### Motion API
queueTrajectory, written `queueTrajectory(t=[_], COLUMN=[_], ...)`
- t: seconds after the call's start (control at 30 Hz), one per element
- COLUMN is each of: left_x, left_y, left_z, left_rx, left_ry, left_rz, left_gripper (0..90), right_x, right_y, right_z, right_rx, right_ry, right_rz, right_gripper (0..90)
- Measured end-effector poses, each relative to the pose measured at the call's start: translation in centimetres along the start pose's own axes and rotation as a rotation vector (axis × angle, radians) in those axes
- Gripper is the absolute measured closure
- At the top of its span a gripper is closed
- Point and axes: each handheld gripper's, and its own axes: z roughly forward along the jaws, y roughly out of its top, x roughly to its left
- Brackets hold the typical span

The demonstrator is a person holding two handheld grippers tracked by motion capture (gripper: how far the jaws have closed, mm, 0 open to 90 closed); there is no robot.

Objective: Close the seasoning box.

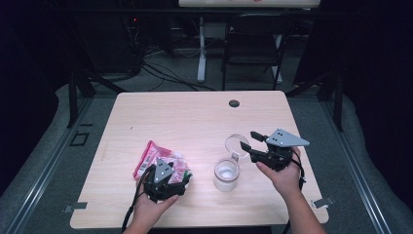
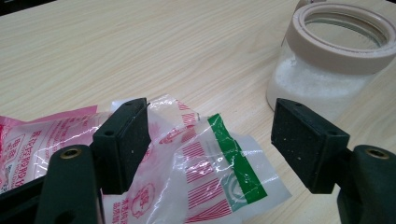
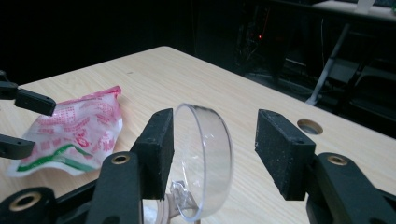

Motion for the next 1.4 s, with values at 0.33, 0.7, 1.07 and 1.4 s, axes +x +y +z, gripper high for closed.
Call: queueTrajectory(t=[0.33, 0.7, 1.07, 1.4], left_x=[0.3, 1.1, 1.4, 1.6], left_y=[0.0, -0.1, -0.2, -0.2], left_z=[-0.1, -0.2, -0.1, -0.1], left_rx=[-0.001, 0.000, 0.003, 0.002], left_ry=[0.001, -0.004, 0.000, 0.005], left_rz=[-0.012, -0.042, -0.052, -0.056], left_gripper=[29.1, 30.3, 30.7, 31.0], right_x=[-0.2, 0.0, 0.2, 0.6], right_y=[-0.7, -1.2, -1.3, -1.2], right_z=[0.8, 1.6, 1.7, 1.7], right_rx=[0.046, 0.077, 0.090, 0.091], right_ry=[0.024, 0.038, 0.042, 0.061], right_rz=[0.028, 0.027, 0.016, -0.005], right_gripper=[47.9, 52.1, 57.3, 64.6])
